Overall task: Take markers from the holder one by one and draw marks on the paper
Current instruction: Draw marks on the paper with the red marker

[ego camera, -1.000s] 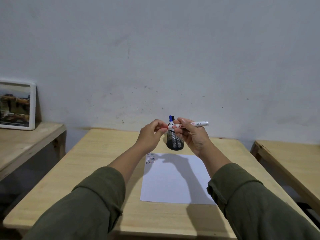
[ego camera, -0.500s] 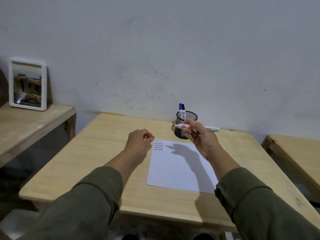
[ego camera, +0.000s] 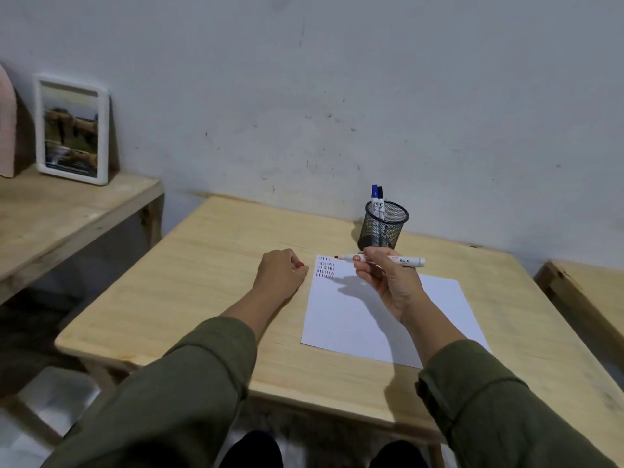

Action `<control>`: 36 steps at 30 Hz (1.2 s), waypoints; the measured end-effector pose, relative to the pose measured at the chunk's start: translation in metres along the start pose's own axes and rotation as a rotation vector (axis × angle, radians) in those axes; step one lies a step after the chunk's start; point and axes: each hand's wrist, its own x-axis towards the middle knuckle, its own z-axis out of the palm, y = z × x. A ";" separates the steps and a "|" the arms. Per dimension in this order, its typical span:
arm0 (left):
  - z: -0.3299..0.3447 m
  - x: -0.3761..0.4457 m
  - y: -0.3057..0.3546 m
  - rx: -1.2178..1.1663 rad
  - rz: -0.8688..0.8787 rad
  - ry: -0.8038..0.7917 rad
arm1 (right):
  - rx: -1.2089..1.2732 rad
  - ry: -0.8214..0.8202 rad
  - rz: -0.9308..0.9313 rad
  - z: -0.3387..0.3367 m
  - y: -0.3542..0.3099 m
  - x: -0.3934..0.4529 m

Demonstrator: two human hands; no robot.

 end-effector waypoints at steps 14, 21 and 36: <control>0.012 0.011 -0.009 -0.067 -0.005 0.091 | -0.006 0.018 0.011 -0.001 0.005 0.004; -0.003 -0.024 -0.015 -0.028 0.197 0.084 | 0.013 0.043 0.028 -0.005 0.015 0.008; -0.001 -0.040 -0.023 0.066 0.321 -0.193 | -0.121 0.078 -0.048 0.013 0.043 0.012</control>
